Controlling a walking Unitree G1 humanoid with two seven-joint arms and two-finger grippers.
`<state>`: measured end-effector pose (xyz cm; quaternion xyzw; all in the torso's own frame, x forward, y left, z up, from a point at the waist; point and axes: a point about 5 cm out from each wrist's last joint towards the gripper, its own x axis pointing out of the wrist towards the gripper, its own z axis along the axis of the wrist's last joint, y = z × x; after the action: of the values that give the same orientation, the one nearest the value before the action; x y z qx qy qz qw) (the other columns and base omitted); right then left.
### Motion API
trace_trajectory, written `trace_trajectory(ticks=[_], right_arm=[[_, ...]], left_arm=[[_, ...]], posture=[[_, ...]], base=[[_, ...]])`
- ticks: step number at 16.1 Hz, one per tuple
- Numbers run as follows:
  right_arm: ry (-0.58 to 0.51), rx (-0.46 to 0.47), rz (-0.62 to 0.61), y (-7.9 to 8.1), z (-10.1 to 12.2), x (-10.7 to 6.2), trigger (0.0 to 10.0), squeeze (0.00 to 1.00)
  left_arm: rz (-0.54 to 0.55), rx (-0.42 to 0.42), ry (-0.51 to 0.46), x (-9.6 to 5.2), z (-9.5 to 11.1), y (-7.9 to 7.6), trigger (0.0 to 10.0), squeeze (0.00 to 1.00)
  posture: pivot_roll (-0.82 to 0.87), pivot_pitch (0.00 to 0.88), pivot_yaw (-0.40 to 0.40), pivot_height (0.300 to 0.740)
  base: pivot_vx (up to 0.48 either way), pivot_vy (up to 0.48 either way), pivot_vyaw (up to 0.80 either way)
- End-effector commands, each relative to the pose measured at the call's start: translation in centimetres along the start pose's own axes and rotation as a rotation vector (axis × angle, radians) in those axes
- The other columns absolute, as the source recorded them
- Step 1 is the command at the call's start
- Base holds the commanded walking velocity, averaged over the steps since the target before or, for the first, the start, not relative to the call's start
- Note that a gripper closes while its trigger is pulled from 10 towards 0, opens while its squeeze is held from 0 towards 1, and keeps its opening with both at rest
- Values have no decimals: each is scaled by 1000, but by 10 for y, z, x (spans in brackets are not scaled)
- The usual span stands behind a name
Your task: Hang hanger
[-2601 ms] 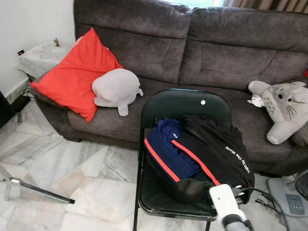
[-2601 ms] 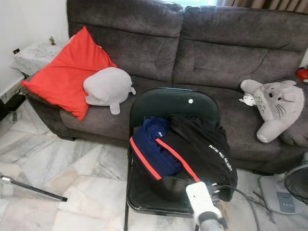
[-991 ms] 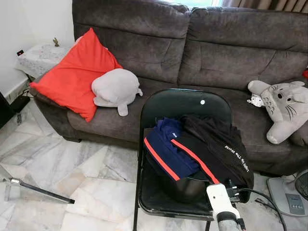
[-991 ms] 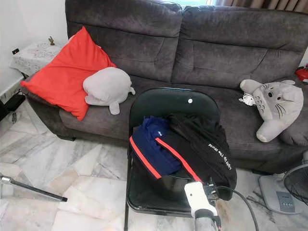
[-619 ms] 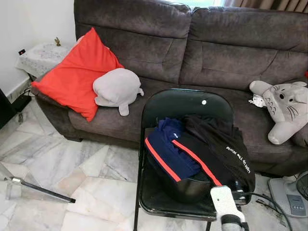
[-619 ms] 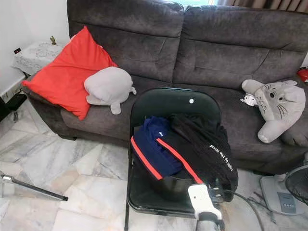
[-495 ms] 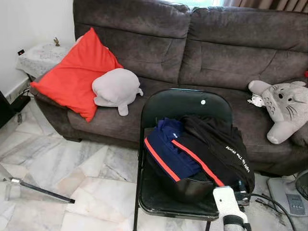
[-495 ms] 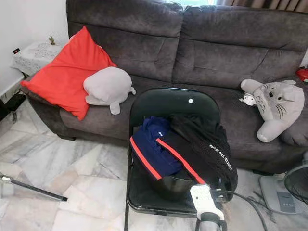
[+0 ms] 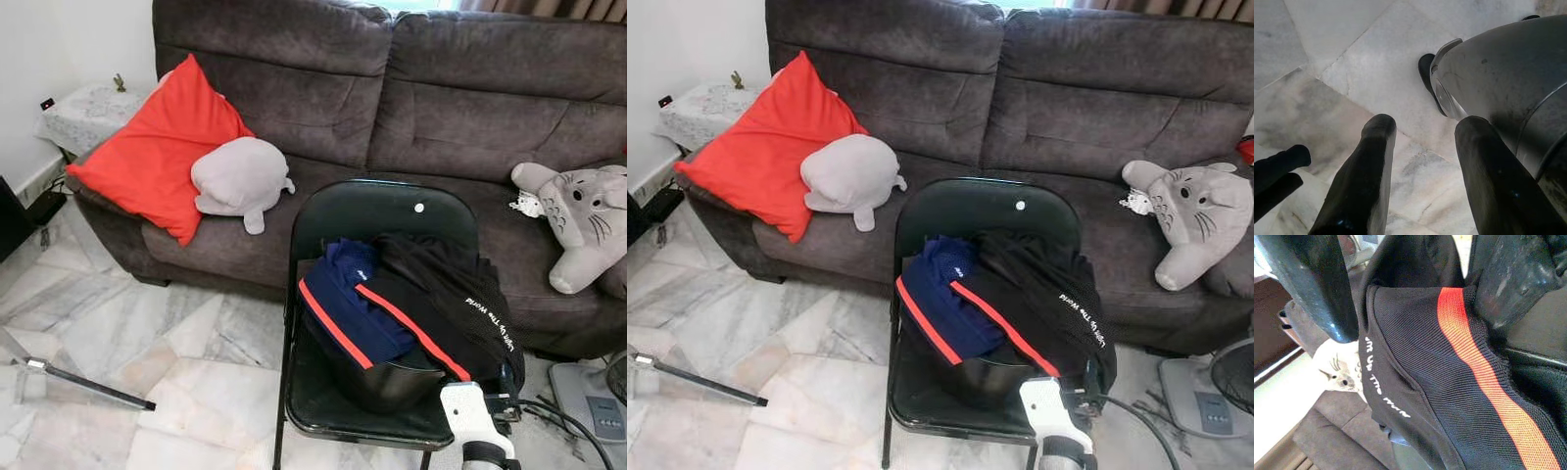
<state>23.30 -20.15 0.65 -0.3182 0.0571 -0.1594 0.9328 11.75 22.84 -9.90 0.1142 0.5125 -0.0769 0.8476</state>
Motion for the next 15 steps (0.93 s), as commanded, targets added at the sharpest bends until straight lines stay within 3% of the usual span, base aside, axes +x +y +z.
trace_trajectory(ticks=[1,6,8,10,15], right_arm=[[-36,-11,-112,-17,5,7,10000,0],[-71,-20,-187,-32,14,13,10000,0],[-48,-5,-145,-26,13,13,10000,0],[20,12,-30,-7,7,8,10000,0],[11,23,-36,-10,11,12,10000,0]], left_arm=[[-12,16,22,-1,-7,-2,10000,0],[-13,17,22,-1,-7,-2,10000,0],[-14,18,23,-1,-7,-2,10000,0],[-15,18,23,-1,-7,-3,10000,0],[-18,18,24,-1,-7,-3,10000,0]], posture=[[-14,103,-45,740],[-18,103,-45,740],[-17,101,-47,740],[-13,101,-49,740],[-17,100,-47,740]], base=[[0,0,0],[0,0,0],[0,0,0],[0,0,0],[0,0,0]])
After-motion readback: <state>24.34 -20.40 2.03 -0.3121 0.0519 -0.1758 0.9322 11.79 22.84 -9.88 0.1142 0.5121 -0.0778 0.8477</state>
